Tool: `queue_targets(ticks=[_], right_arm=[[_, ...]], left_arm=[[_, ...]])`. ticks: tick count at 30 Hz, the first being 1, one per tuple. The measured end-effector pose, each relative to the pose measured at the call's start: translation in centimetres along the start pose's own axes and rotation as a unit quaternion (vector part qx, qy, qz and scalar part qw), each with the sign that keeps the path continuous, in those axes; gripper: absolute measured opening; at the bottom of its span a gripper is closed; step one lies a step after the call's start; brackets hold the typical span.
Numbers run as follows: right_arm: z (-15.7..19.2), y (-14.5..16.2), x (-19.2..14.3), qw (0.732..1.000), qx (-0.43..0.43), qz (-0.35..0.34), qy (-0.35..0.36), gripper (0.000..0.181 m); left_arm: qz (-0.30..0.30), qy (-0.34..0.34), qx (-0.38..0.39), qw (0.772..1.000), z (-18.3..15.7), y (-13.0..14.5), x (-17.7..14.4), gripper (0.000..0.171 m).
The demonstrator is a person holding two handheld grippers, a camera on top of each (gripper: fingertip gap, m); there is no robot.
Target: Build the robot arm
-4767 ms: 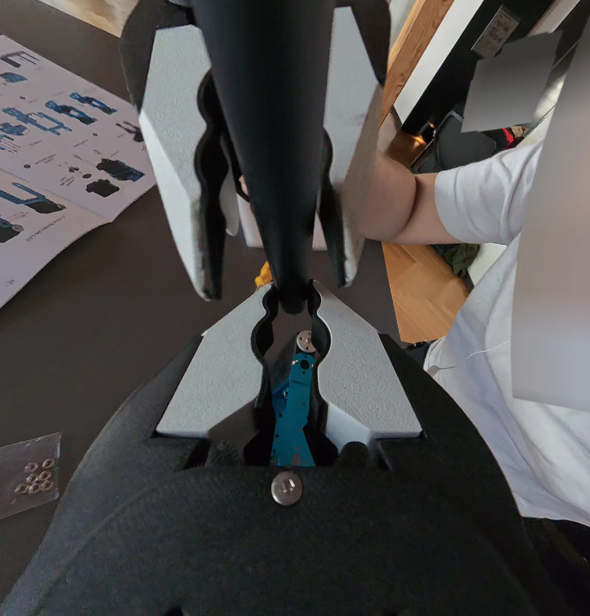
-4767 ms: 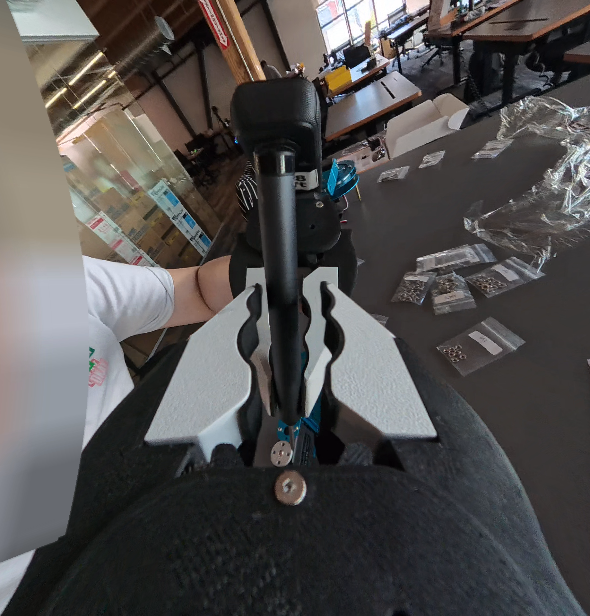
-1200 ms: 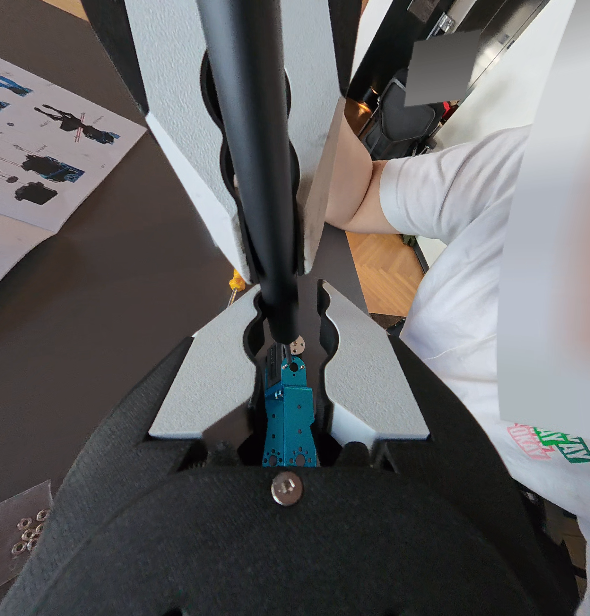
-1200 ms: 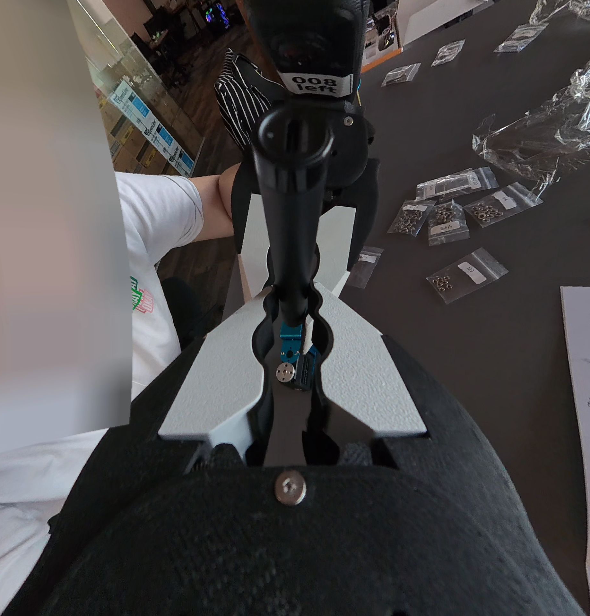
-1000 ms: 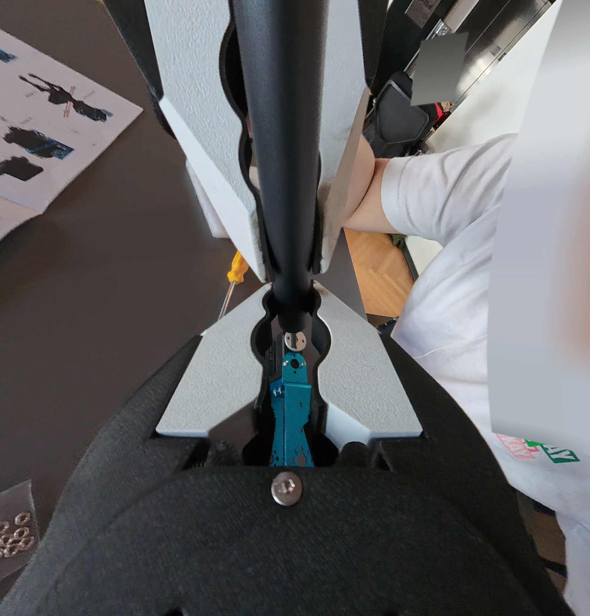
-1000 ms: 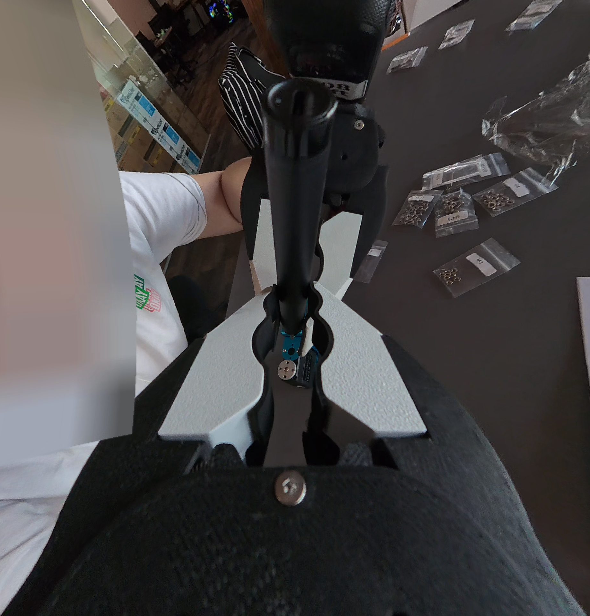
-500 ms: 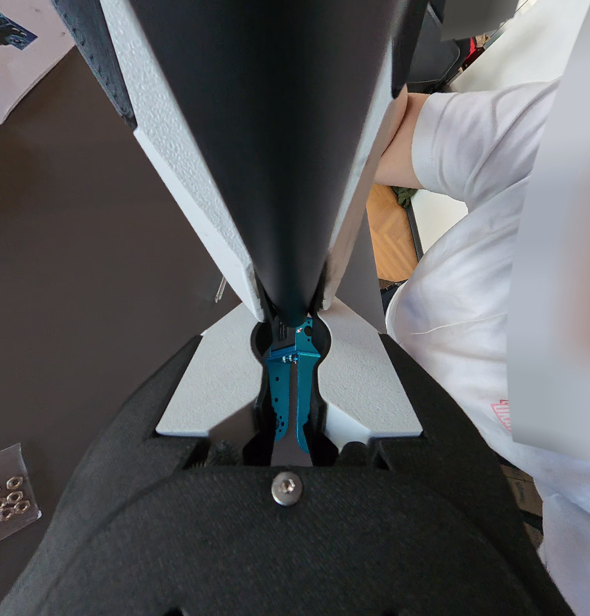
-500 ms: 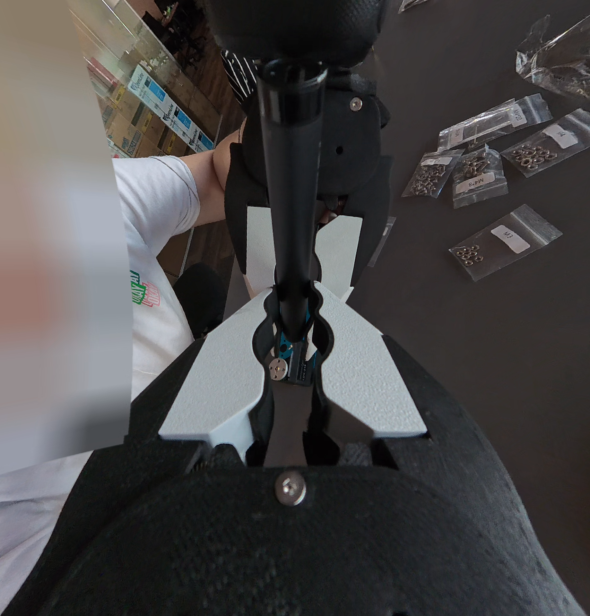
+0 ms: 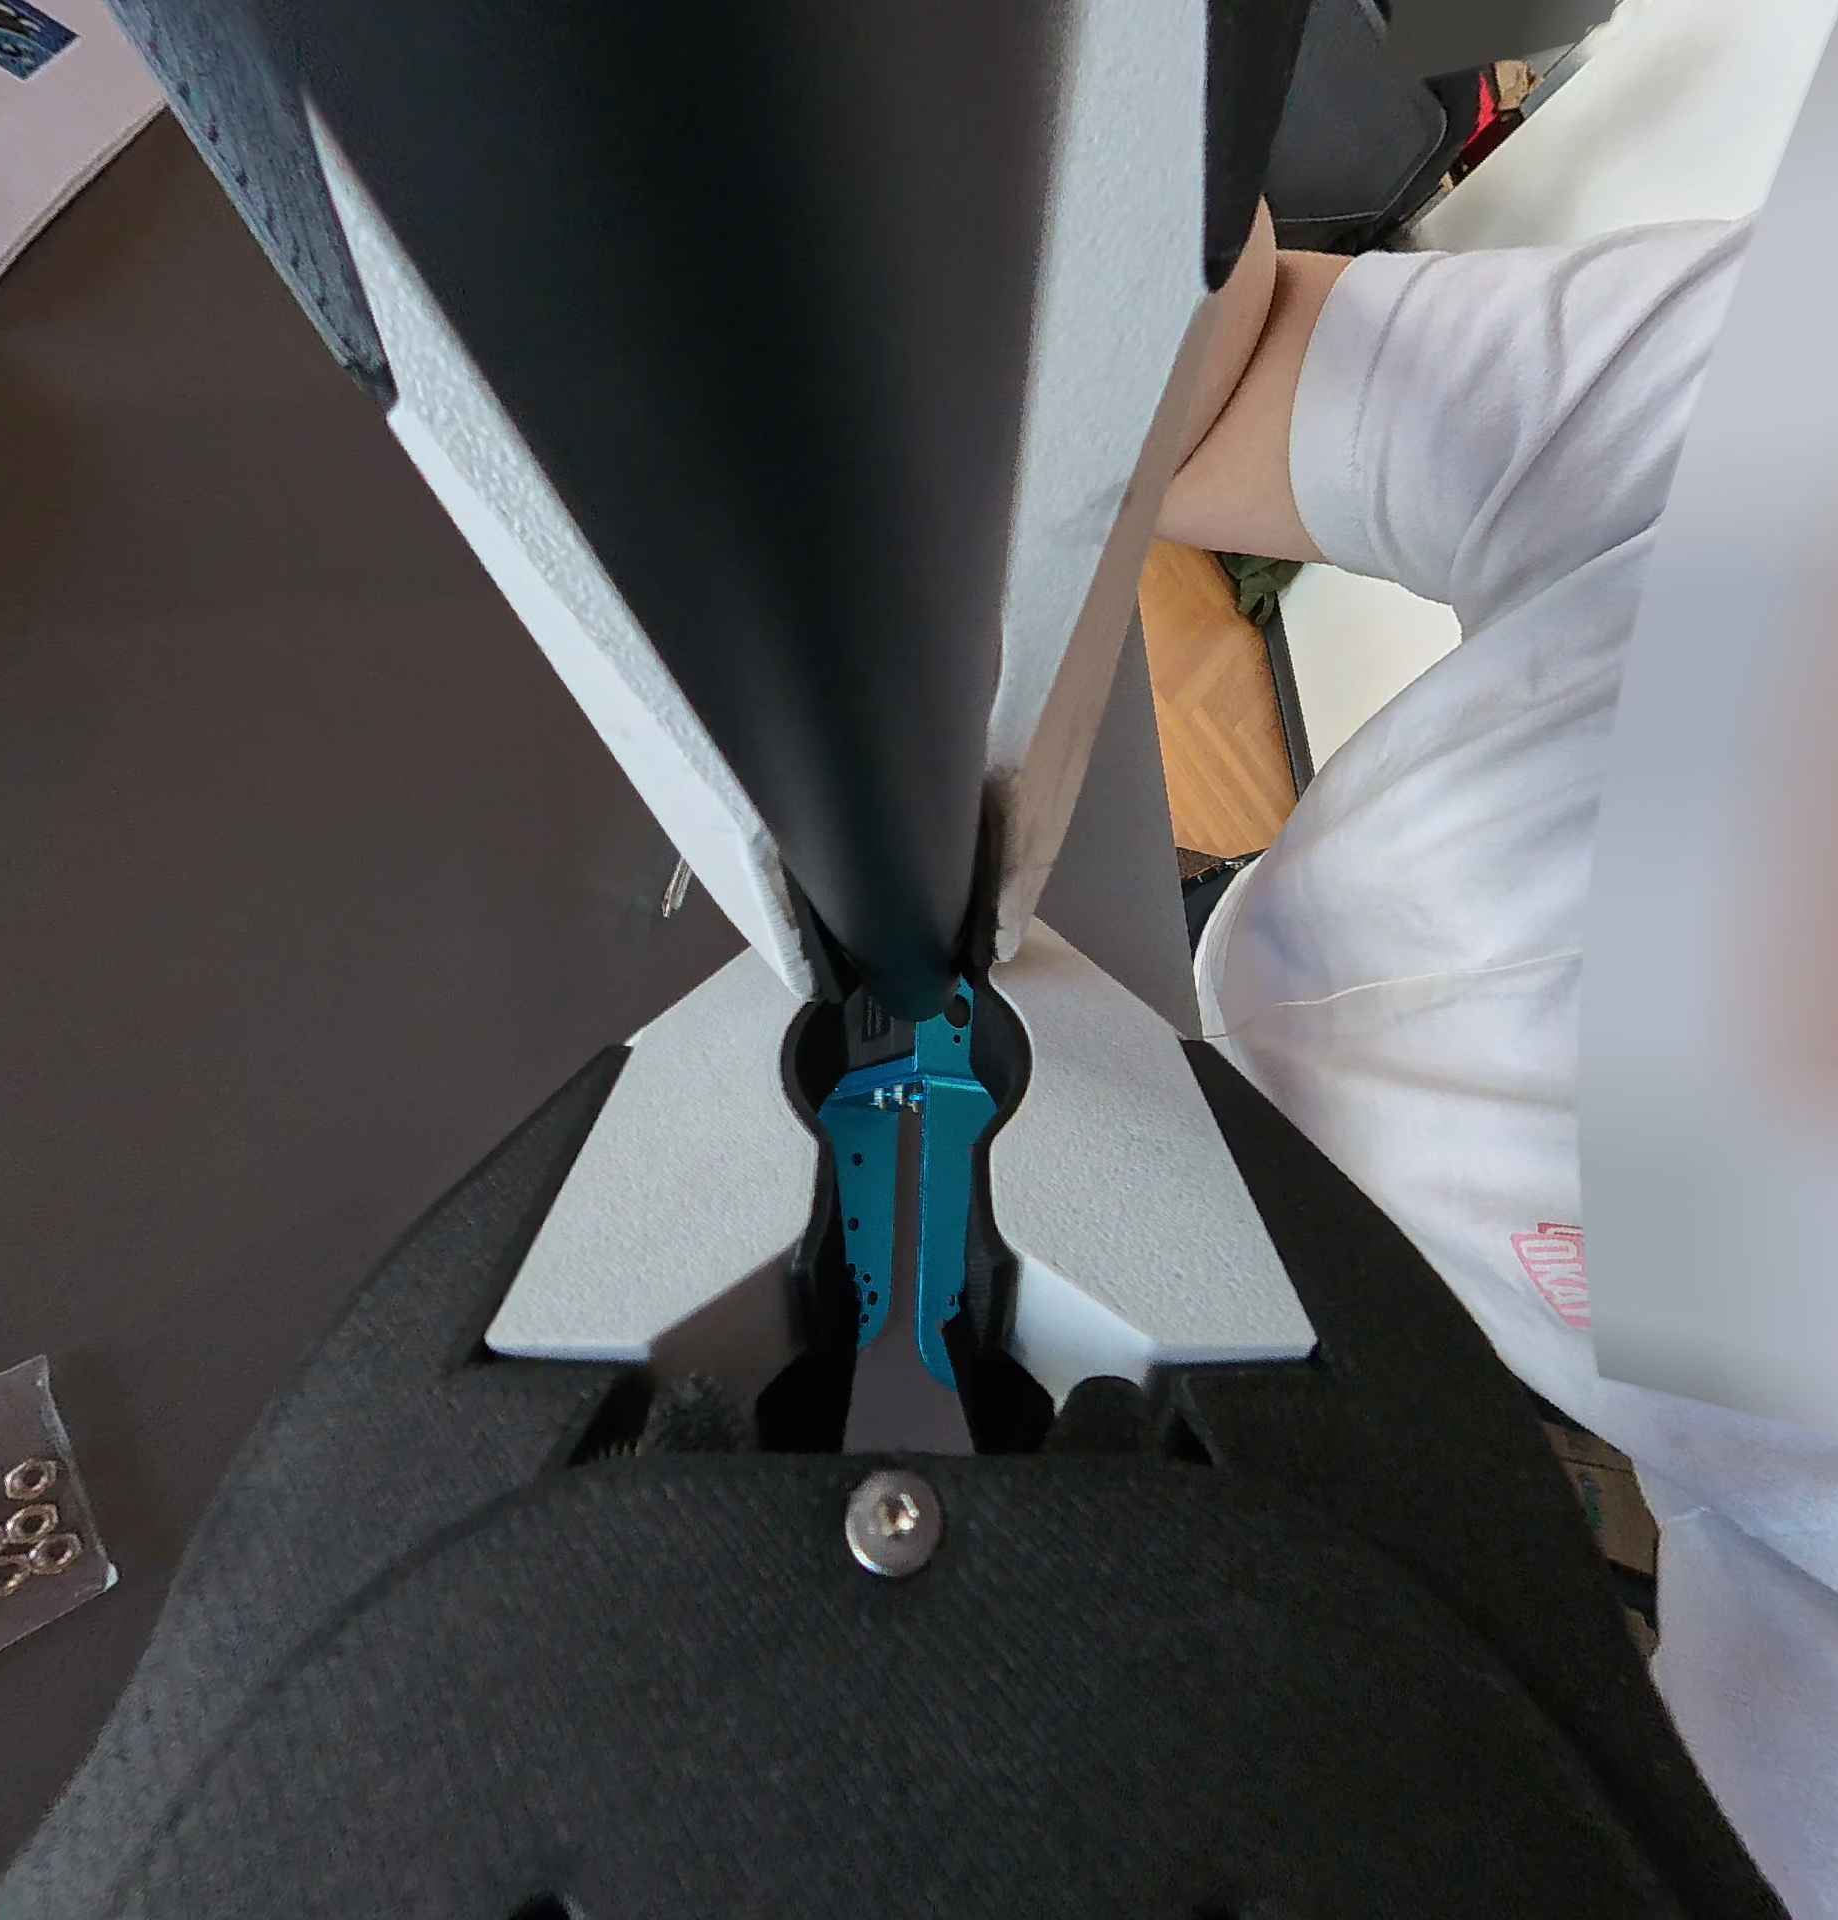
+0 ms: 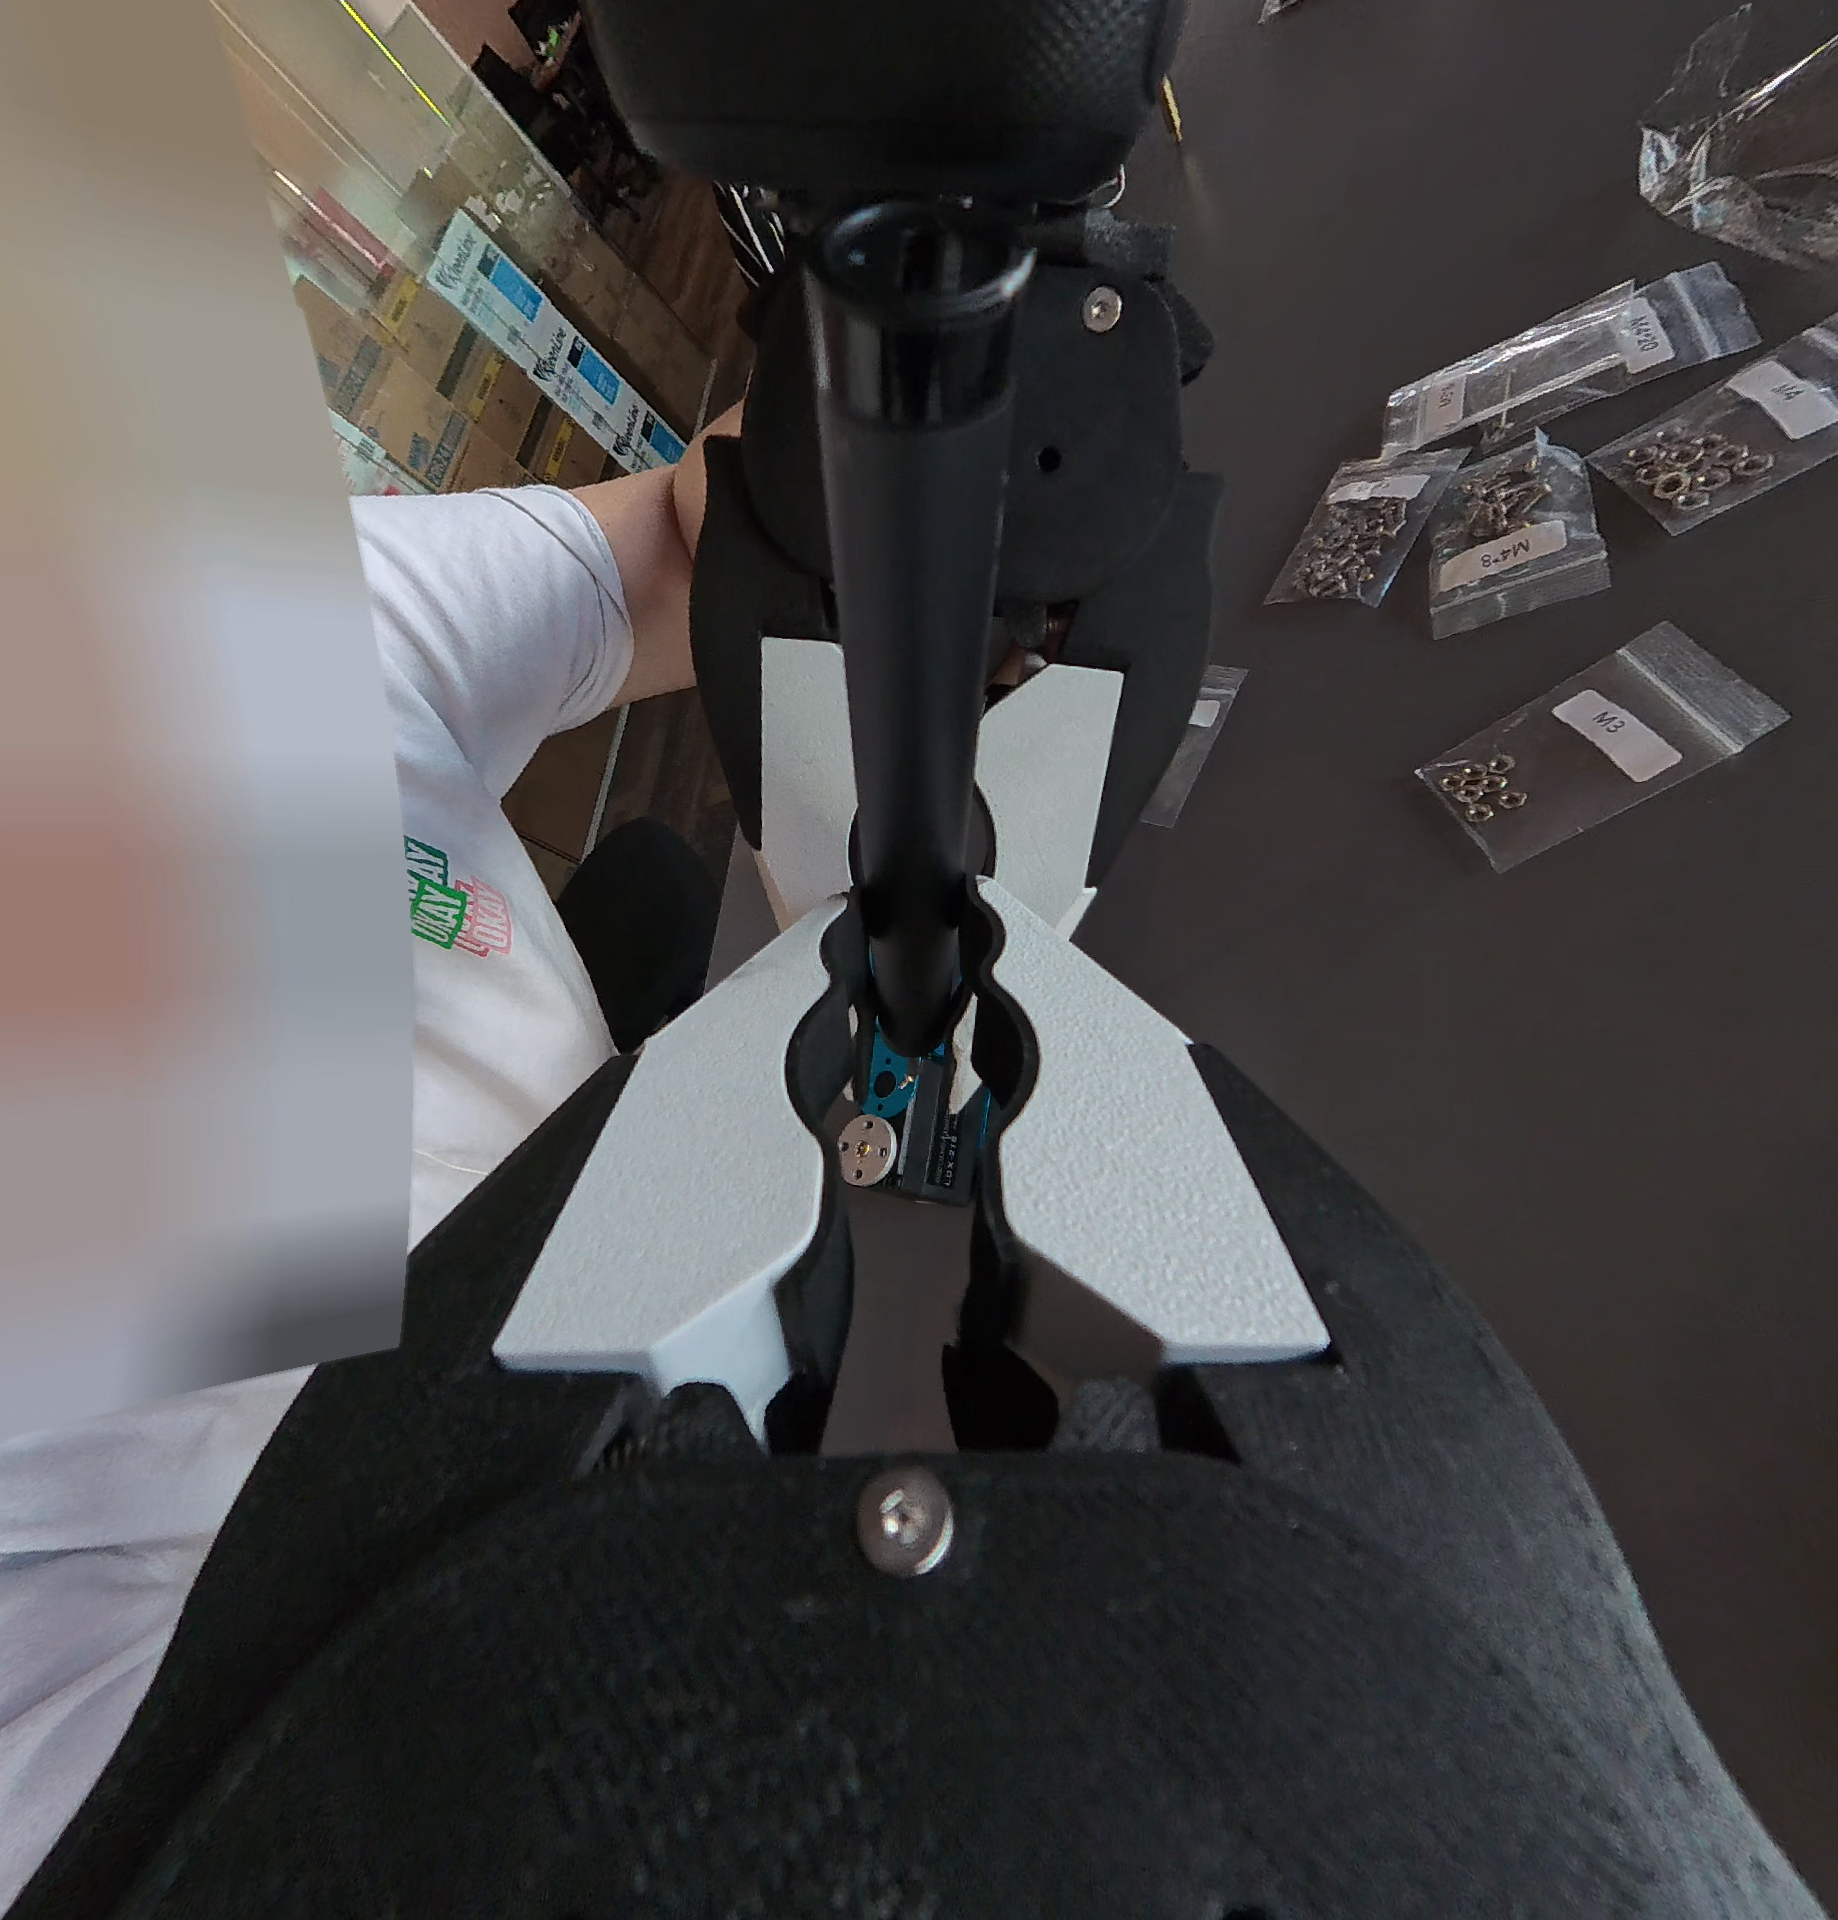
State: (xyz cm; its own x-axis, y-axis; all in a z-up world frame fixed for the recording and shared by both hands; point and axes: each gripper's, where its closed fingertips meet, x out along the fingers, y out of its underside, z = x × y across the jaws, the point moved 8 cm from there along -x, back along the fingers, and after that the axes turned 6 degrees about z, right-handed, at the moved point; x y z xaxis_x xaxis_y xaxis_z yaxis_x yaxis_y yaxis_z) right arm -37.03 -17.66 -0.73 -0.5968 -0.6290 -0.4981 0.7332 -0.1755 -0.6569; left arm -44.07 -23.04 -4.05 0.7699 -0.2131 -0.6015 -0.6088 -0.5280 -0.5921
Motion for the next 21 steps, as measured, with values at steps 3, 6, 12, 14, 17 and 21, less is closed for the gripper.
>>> queue_targets(ticks=[3, 6, 12, 14, 17, 21], right_arm=[[-0.06, 0.03, -0.01, 1.0, 0.0, 0.0, 0.0, 0.017], [-0.08, 0.06, 0.04, 1.0, 0.001, 0.001, -0.003, 0.016], [-0.13, 0.09, 0.02, 1.0, 0.001, 0.002, -0.004, 0.016], [-0.08, 0.02, -0.03, 1.0, 0.001, -0.001, -0.004, 0.016], [0.22, -0.09, -0.12, 1.0, -0.004, -0.002, -0.004, 0.016], [0.56, -0.17, -0.07, 1.0, -0.013, 0.001, -0.004, 0.016]], left_arm=[[0.001, -0.001, 0.0, 1.0, 0.05, 0.02, -0.02, 0.016], [0.005, -0.001, 0.002, 1.0, -0.02, 0.03, 0.06, 0.016], [0.005, 0.0, 0.001, 1.0, 0.01, 0.0, 0.13, 0.016], [0.003, -0.001, 0.001, 1.0, -0.03, -0.03, 0.05, 0.016], [0.001, -0.001, 0.005, 1.0, -0.31, -0.16, -0.06, 0.016], [0.004, -0.004, 0.012, 1.0, -0.7, -0.27, -0.02, 0.016]])
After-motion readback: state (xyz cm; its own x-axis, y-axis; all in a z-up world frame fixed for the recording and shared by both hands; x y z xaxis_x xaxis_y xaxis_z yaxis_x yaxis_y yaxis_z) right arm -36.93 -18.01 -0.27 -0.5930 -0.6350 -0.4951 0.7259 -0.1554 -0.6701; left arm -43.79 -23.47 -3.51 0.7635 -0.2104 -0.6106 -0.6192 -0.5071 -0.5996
